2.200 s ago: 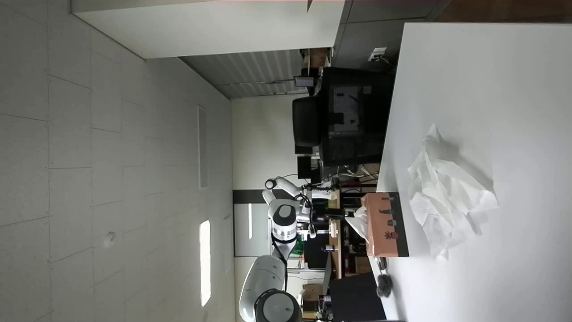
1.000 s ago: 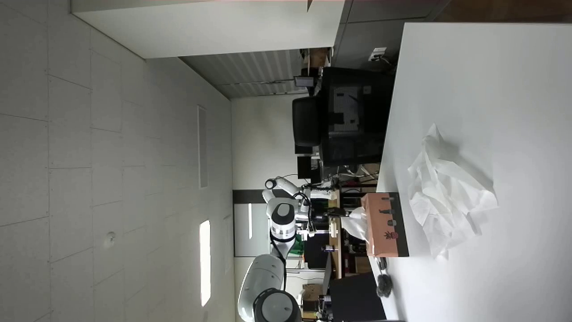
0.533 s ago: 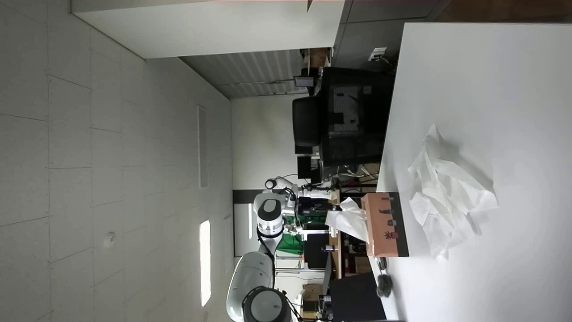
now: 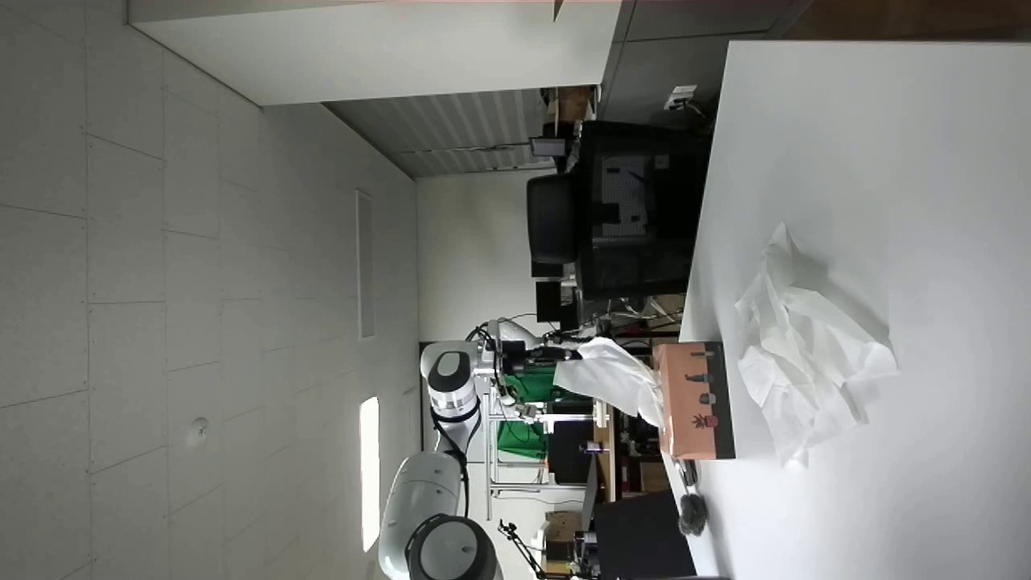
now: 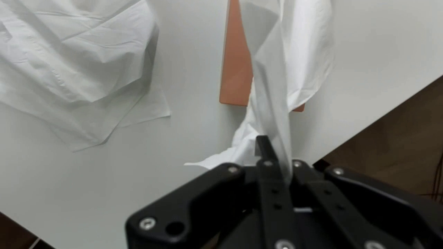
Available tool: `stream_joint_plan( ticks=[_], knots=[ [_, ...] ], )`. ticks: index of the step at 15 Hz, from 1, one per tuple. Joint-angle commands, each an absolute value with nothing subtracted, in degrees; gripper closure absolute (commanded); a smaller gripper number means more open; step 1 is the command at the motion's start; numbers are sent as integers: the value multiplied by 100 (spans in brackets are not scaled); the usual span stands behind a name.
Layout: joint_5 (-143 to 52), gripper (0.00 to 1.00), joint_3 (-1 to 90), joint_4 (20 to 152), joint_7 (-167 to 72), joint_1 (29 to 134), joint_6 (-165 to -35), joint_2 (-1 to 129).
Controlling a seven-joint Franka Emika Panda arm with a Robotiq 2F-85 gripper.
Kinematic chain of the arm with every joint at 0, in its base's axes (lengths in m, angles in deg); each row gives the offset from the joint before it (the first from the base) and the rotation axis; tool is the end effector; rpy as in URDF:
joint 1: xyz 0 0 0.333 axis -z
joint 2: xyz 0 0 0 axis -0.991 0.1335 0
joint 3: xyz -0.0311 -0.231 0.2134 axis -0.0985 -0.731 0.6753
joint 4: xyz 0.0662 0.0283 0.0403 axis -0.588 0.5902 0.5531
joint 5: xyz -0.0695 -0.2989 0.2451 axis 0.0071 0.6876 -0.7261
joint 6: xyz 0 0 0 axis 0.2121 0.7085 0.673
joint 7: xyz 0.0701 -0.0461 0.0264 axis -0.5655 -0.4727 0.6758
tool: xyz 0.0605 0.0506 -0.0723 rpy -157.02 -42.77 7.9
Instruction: Pull out two tissues, one at a time out of the tissue box and place them on the table
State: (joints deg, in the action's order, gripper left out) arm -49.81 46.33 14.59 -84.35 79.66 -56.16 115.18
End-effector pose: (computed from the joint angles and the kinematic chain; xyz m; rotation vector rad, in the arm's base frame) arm 0.7975 0.0293 0.3647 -2.9506 1.0575 -0.0660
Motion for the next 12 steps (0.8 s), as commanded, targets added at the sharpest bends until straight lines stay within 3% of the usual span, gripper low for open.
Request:
stream_joint_plan(
  ticks=[1, 12],
  knots=[
    [-4841, 100, 4450, 1459, -8600, 8123, -5365, 11290],
    [-4585, 100, 4032, 1728, -8601, 8809, -3995, 11128]
  ],
)
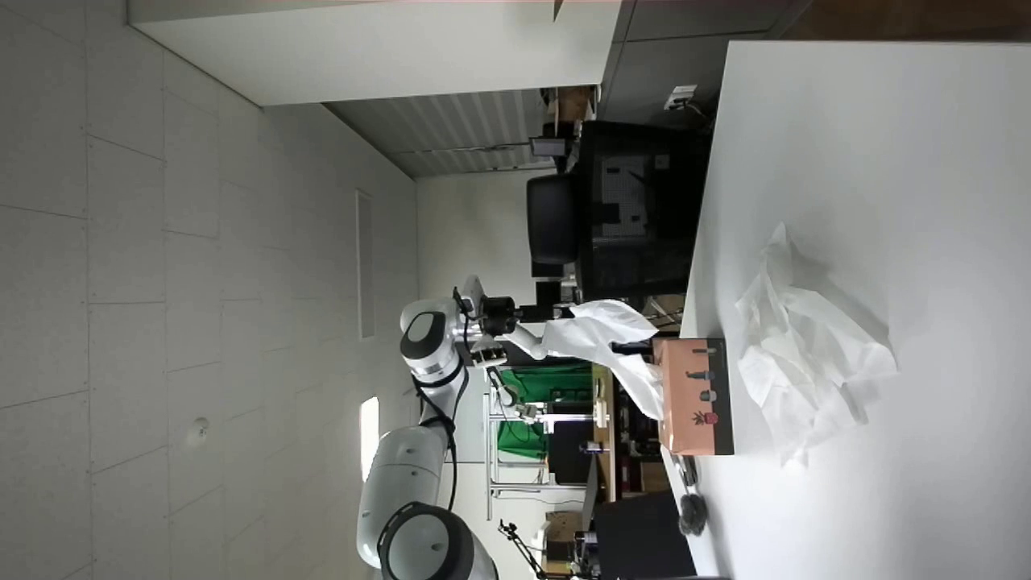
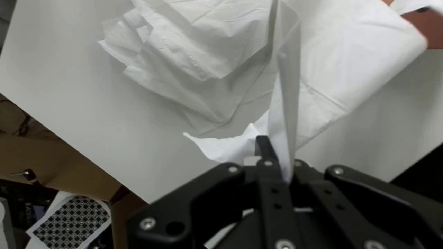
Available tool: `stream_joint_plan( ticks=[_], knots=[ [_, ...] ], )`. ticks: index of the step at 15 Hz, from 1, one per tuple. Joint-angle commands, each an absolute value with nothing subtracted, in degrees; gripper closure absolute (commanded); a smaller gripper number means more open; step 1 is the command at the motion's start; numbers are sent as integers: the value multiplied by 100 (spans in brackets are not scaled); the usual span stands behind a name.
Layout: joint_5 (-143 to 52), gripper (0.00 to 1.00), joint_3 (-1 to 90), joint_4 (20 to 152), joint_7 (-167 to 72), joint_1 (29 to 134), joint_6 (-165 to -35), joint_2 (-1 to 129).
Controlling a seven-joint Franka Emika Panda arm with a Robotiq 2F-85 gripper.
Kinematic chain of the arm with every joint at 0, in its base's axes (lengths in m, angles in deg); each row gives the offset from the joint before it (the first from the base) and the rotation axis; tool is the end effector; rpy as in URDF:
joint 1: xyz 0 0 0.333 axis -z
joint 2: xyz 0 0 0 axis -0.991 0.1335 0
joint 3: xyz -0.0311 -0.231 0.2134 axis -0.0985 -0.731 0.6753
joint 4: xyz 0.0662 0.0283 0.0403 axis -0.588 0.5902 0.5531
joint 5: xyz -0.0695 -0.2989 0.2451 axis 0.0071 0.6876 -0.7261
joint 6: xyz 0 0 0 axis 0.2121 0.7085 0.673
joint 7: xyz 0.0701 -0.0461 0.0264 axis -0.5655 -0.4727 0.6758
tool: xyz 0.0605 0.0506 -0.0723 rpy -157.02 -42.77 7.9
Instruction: Pull out two tissues, one at a time out of the tissue box and place them on the table
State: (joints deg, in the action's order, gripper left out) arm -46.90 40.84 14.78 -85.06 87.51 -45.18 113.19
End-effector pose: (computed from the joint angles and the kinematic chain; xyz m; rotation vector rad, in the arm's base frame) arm 0.7676 -0.1105 0.3770 2.6778 -1.2759 -0.1010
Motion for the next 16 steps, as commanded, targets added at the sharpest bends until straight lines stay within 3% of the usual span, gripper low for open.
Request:
stream_joint_plan(
  ticks=[1, 9, 10, 13, 15, 16],
  knots=[
    [-4565, 100, 4014, 1611, -8542, 8850, -3690, 11215],
    [-4313, 100, 3905, 2105, -7344, 8869, -1892, 11300],
    [-4273, 100, 3901, 1548, -7205, 8901, -1483, 11686],
    [-4328, 100, 3978, 1417, -6764, 8888, -1296, 12009],
    [-4401, 100, 4034, 2047, -6538, 8838, -1553, 11900],
    [-4378, 100, 4047, 1440, -6470, 8875, -1289, 12343]
  ],
)
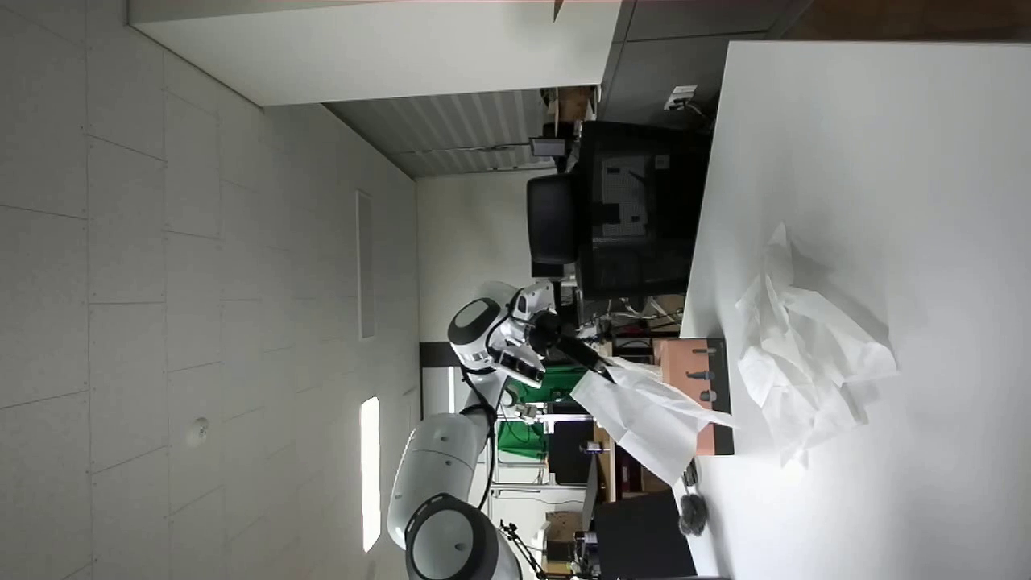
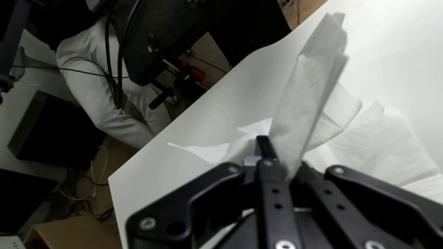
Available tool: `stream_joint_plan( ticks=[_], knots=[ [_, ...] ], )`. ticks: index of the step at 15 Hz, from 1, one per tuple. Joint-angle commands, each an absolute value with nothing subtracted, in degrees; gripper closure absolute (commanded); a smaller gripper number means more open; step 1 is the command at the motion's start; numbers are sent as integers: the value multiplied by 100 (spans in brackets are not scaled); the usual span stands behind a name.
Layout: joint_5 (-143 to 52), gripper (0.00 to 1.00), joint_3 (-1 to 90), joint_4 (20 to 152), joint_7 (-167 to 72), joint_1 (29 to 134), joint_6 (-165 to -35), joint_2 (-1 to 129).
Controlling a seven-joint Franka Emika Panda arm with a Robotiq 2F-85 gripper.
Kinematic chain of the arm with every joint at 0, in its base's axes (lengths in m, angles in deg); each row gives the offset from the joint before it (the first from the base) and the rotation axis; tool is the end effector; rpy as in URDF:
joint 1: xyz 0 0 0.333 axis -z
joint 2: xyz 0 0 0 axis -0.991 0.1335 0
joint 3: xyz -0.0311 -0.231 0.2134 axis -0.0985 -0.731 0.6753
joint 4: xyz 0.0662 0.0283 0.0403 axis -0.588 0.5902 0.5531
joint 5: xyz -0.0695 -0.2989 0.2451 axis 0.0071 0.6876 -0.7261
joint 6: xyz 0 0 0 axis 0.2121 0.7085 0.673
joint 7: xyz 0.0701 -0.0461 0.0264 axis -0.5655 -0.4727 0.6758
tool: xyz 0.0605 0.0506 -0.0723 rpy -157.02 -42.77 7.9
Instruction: Pull out two tissues, one at a time out of the tissue box and place them on the table
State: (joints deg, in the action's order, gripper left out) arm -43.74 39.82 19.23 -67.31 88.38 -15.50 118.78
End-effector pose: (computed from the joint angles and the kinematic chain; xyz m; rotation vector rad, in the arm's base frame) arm 0.6884 -0.1296 0.2596 2.4754 -0.8546 -1.0705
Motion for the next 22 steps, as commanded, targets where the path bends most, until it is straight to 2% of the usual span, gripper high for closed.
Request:
stream_joint_plan(
  ticks=[1, 4, 5, 8, 9, 10, 11, 17, 18, 20, 22],
  knots=[
    [-4370, 100, 4052, 1442, -6392, 8877, -1269, 12453],
    [-4375, 100, 4038, 2111, -6193, 8845, -1460, 12442],
    [-4358, 100, 4046, 1475, -6131, 8898, -1122, 12881],
    [-4328, 100, 3987, 1361, -6212, 8887, -1030, 13177],
    [-4348, 100, 3951, 1993, -6282, 8825, -1400, 12886],
    [-4333, 100, 3927, 1951, -6307, 8812, -1506, 12946],
    [-4302, 100, 3939, 1236, -6304, 8859, -1344, 13353],
    [-4305, 100, 4009, 1578, -6926, 8774, -3000, 13172],
    [-4292, 74, 3992, 1606, -7125, 8746, -3350, 13171],
    [-4338, 67, 4016, 1632, -7487, 8724, -3984, 13171],
    [-4416, 53, 4055, 1650, -7874, 8709, -4553, 13173]
  ],
)
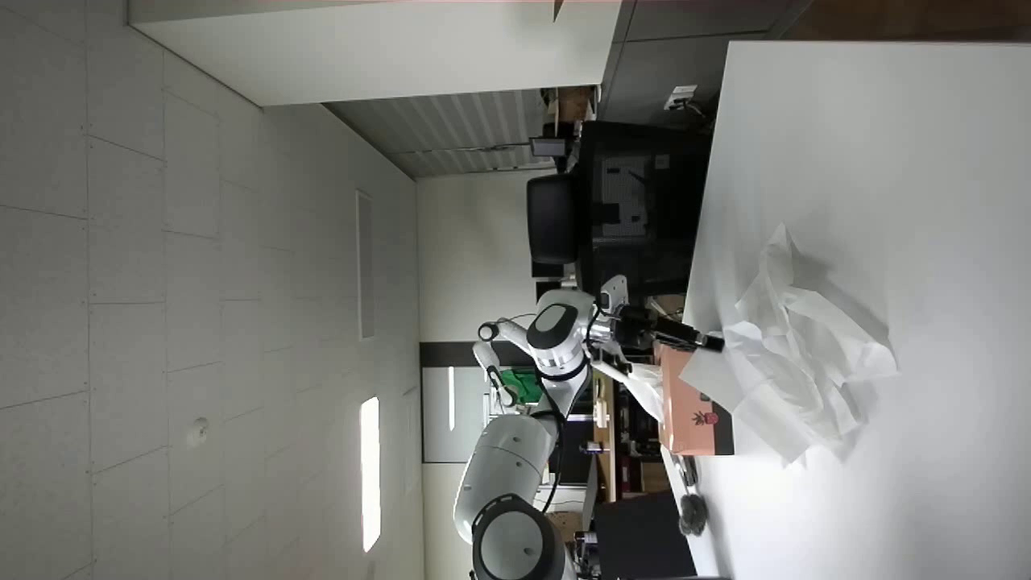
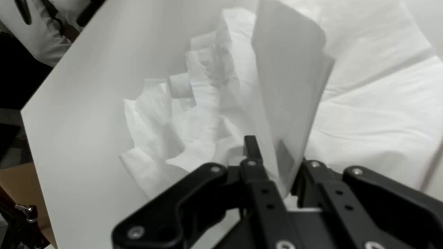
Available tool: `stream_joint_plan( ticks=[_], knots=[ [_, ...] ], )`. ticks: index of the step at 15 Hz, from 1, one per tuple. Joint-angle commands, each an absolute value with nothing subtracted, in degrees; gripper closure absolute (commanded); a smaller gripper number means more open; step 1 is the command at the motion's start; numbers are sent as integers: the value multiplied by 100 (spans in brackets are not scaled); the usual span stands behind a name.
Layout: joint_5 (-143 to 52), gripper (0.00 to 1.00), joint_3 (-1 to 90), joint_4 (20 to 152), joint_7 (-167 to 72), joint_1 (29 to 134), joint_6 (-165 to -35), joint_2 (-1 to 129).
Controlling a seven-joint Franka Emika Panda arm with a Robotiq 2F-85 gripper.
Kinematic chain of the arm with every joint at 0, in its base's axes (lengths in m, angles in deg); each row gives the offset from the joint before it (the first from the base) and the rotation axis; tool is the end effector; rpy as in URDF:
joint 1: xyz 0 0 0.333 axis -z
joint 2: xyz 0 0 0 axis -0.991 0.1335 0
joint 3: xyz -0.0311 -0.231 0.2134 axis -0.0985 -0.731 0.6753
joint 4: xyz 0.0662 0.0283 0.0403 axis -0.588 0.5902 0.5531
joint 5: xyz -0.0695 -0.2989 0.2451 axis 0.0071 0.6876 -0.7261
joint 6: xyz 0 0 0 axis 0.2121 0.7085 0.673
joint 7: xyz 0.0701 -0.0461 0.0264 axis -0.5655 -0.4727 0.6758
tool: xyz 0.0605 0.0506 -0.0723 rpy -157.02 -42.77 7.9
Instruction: Pull out two tissues, one at a time out of the tissue box and place them on the table
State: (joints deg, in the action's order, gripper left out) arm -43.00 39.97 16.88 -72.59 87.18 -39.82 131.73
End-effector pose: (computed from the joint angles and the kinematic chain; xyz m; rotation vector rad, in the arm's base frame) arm 0.7220 -0.1174 0.1135 2.5574 -0.8726 -0.7111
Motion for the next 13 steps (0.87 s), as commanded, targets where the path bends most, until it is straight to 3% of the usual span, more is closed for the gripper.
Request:
stream_joint_plan(
  ticks=[1, 7, 9, 11, 13],
  knots=[
    [-4431, 47, 4058, 1669, -8056, 8690, -4807, 13174],
    [-4620, 5, 4189, 1448, -8946, 8565, -6108, 13171],
    [-4610, 0, 4183, 1321, -9131, 8496, -6274, 13147],
    [-4569, 4, 4154, 1544, -8900, 8477, -6335, 13108],
    [-4590, 0, 4154, 1533, -8986, 8423, -6375, 13042]
  ],
)
